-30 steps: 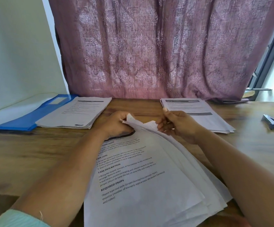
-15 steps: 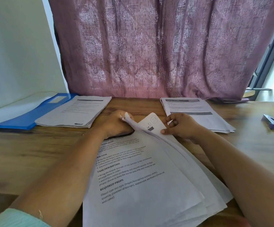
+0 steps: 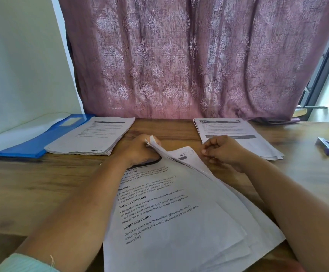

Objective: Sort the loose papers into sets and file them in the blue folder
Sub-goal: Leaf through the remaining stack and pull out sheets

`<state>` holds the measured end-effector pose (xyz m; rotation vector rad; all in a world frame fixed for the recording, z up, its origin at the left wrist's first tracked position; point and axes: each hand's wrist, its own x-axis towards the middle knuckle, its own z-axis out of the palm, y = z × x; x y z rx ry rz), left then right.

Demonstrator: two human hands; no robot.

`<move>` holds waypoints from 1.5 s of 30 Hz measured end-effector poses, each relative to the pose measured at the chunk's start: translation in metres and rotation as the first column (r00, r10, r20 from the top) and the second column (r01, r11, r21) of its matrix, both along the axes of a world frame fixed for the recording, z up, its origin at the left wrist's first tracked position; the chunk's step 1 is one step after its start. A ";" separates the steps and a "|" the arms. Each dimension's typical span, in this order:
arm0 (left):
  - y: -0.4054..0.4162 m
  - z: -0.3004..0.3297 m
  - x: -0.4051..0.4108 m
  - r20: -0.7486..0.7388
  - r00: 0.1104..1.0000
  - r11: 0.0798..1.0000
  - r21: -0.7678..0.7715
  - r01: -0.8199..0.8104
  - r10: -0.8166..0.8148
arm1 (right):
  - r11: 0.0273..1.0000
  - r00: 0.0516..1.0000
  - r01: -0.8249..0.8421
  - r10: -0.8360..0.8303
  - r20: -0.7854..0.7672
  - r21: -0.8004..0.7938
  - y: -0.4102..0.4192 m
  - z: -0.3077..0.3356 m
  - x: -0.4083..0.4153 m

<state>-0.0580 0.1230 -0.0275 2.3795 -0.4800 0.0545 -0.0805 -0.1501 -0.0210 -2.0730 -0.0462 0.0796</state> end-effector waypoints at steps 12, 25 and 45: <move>0.001 -0.002 0.004 -0.027 0.995 0.995 -0.031 0.095 -0.096 | 0.994 0.998 -0.054 0.055 0.016 -0.099 0.017 0.009 -0.017; 0.001 0.000 0.001 -0.042 0.996 0.979 -0.191 0.071 -0.081 | 0.953 0.984 -0.174 0.158 0.081 0.246 0.016 0.013 -0.016; 0.003 -0.003 0.005 0.016 0.994 0.992 -0.051 -0.111 0.112 | 0.939 0.947 -0.320 0.316 -0.048 -0.126 0.016 0.007 -0.020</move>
